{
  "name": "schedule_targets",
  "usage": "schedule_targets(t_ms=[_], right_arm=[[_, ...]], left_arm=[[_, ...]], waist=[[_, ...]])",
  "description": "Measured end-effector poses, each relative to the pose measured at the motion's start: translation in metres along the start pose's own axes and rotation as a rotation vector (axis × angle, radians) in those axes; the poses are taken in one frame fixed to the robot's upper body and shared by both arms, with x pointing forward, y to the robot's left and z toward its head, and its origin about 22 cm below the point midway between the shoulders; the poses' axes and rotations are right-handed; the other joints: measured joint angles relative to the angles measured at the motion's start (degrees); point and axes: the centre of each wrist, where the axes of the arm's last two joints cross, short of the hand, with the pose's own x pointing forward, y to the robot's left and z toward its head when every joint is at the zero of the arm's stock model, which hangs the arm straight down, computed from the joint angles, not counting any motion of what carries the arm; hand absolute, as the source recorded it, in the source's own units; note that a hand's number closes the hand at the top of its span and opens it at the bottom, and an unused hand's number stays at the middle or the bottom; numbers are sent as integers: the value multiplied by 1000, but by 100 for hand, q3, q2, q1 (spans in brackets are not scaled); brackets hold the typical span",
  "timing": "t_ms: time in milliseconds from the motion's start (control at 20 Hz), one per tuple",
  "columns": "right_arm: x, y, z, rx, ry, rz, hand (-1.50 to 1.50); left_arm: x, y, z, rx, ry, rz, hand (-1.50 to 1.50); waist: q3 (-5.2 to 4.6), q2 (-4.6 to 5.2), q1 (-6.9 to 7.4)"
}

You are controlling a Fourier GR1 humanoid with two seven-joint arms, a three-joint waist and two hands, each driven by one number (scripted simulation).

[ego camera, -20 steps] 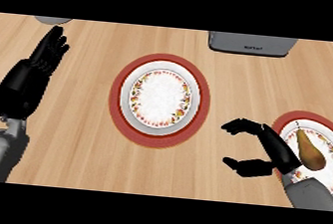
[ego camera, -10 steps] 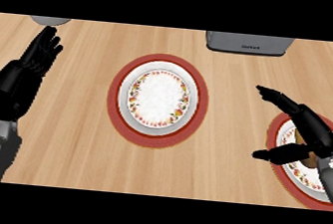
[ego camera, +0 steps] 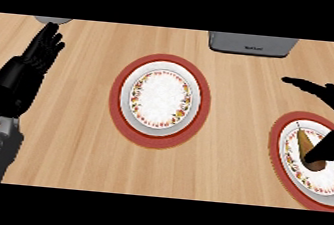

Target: Pick the pear from the plate and place it in the plate

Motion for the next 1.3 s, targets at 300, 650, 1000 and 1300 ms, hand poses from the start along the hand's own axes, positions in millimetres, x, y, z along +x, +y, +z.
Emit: schedule_targets(t_ms=[300,650,1000,1300], right_arm=[[20,-9,-8,235,181,164,-150],[21,1,-24,328,273,245,-150],[3,20,-38,337,378,337,-150],[-16,29,-50,363,435,360,-150]], left_arm=[[-2,3,1,-7,-3,2,0],[-3,3,5,4,-4,6,0],[-3,11,4,1,-1,1,0],[-3,5,3,-3,0,10,0]], waist=[[5,11,45],[16,11,-5],[20,16,-11],[21,16,-15]])
